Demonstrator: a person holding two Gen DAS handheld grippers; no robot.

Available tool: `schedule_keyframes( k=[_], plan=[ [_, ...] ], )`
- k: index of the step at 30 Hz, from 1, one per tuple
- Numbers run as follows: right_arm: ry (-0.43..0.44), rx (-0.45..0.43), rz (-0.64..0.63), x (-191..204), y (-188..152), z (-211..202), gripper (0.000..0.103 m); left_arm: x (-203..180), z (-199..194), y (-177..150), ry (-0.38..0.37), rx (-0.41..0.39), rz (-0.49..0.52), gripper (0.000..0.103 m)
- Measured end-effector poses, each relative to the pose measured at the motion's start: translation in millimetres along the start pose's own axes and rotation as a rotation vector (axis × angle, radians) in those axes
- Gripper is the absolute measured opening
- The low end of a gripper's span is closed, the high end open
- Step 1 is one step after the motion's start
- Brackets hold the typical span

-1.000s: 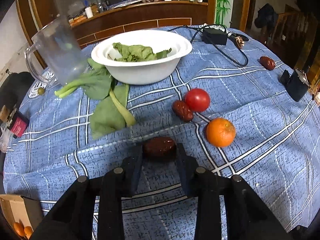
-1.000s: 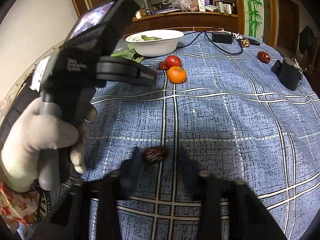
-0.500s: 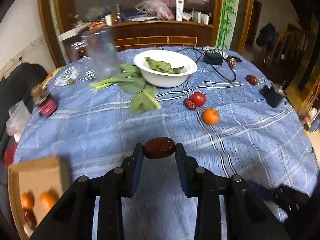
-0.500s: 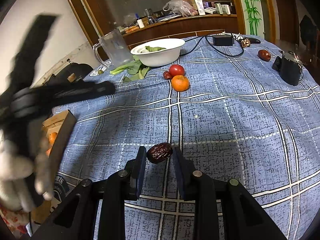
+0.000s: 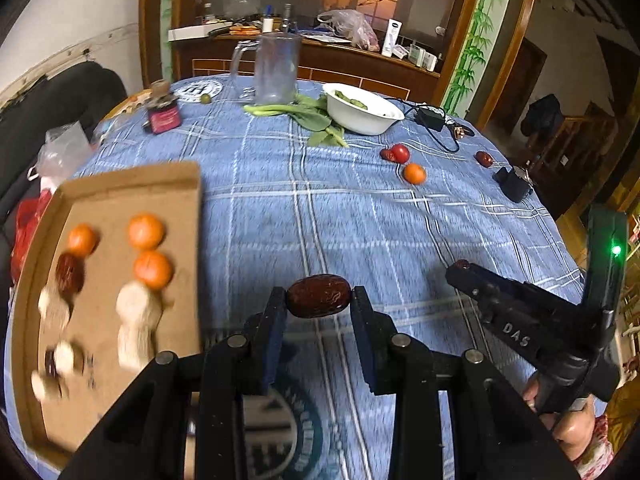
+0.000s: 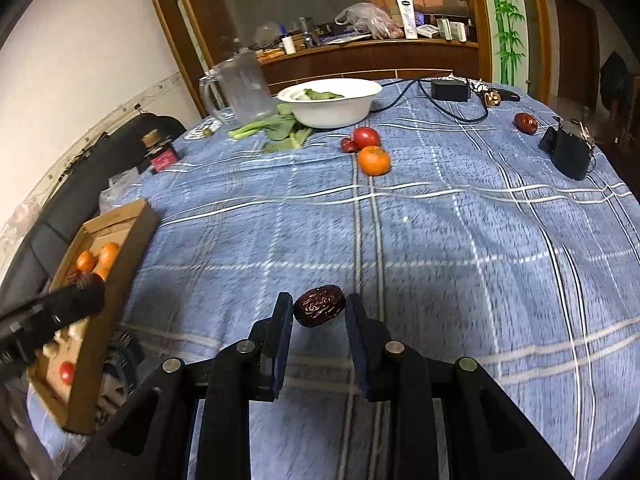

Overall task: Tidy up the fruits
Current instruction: 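Carry both dark dates into the box and open both tools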

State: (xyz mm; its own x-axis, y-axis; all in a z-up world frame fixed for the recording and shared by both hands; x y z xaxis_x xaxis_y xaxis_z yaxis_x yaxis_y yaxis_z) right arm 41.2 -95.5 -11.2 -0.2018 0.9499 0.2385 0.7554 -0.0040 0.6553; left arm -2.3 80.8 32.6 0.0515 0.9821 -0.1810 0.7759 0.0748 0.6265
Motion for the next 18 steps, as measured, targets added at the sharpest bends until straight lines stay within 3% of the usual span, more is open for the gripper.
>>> schedule_keyframes(
  k=[9, 18],
  plan=[
    [0.050, -0.010, 0.011, 24.5, -30.9, -39.8, 0.029, 25.2, -40.0, -28.5, 0.048, -0.082, -0.044, 0.032],
    [0.098, -0.011, -0.043, 79.1, -44.1, -55.8, 0.029, 67.7, -78.8, -37.0, 0.129, -0.166, -0.078, 0.032]
  ],
)
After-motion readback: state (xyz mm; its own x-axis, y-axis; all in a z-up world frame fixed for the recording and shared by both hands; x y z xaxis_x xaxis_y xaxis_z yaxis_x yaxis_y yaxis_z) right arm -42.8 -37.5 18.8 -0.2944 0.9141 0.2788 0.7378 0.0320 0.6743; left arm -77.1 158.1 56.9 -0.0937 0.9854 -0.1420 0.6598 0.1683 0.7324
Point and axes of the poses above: each gripper's, at about its wrist camera, not at the fingertips, and z roughly the way its jaws point, x to its left, y to its top, the point moved 6 cm from there along z, roughly the way its jaws point, and after that the axes turned 2 degrees about -z, right-handed, at the moved point
